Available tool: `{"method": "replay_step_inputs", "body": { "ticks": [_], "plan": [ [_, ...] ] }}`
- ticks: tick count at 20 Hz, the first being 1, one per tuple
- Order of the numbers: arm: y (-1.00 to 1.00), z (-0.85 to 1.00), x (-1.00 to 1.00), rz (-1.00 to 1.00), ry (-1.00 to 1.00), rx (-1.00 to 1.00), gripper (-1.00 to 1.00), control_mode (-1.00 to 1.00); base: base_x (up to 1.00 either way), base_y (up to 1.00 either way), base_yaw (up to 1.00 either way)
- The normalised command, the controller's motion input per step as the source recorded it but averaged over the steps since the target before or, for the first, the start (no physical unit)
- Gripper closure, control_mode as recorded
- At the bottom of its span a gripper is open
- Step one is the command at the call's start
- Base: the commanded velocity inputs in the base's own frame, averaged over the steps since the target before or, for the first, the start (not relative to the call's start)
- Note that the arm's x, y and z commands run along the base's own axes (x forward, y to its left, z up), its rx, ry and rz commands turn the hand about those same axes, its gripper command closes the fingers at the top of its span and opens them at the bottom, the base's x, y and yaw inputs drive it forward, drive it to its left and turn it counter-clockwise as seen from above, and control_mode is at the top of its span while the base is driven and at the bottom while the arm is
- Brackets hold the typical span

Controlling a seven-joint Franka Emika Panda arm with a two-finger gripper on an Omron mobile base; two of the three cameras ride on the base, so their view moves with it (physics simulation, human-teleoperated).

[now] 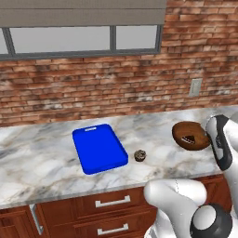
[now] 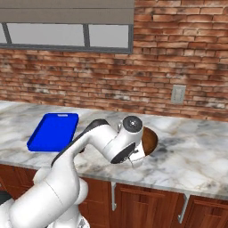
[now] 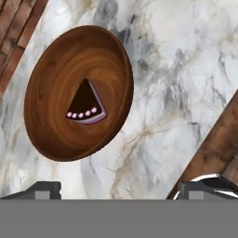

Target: Place the bowl with cake and the cupcake onto the tray.

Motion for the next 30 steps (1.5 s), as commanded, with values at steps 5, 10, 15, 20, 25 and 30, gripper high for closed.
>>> {"method": "replay_step_inputs", "body": {
  "ticks": [5, 10, 15, 20, 25, 30],
  "plan": [
    [-0.09, -0.45, 0.37, 0.02, 0.0, 0.01, -1.0, -1.0, 0.0, 0.0, 0.0],
    [-0.1, -0.4, 0.33, 0.0, 0.0, 0.0, -1.0, -1.0, 0.0, 0.0, 0.0],
    [-0.16, -0.27, 0.36, 0.0, 0.0, 0.01, -1.0, -1.0, 0.0, 0.0, 0.0],
    [-0.16, -0.22, 0.36, 0.0, 0.0, 0.01, -1.0, -1.0, 0.0, 0.0, 0.0],
    [-0.06, -0.17, 0.16, 0.0, 0.0, 0.0, -1.0, -1.0, 0.0, 0.0, 0.0],
    [0.0, -0.17, 0.03, 0.0, 0.0, 0.0, 1.0, -1.0, 0.0, 0.0, 0.0]
  ]
}}
